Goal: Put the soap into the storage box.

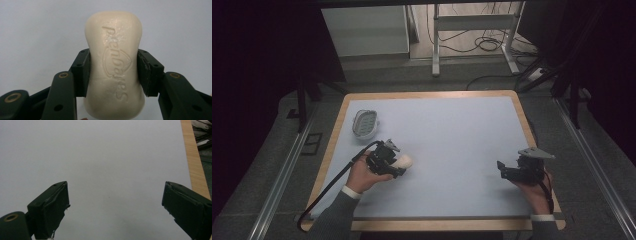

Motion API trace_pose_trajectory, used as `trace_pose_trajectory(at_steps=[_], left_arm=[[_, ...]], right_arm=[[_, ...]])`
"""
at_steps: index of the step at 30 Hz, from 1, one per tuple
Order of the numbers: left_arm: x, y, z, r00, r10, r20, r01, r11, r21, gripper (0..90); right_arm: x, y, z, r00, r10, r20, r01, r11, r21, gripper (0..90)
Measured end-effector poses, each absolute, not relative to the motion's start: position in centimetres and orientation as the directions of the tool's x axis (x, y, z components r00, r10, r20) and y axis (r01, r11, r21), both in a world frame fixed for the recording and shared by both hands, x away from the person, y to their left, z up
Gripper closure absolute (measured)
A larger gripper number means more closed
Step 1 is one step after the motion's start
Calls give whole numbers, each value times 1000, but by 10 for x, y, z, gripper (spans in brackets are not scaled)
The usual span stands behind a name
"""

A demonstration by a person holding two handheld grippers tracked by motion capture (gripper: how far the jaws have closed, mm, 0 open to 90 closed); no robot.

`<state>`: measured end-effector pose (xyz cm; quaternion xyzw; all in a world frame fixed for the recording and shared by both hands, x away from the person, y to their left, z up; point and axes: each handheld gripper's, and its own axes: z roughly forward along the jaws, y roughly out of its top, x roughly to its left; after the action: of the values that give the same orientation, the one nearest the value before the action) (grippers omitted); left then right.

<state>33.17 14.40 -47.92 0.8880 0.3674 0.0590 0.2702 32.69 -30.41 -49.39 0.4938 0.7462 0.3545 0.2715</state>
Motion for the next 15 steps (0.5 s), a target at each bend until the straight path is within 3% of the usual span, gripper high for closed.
trace_pose_trajectory(at_steps=[15], left_arm=[[338, 152, -467, 710, 698, -89, 622, -564, 544, 494]], right_arm=[[327, -304, -495, -364, 930, -55, 548, 261, 794, 73]])
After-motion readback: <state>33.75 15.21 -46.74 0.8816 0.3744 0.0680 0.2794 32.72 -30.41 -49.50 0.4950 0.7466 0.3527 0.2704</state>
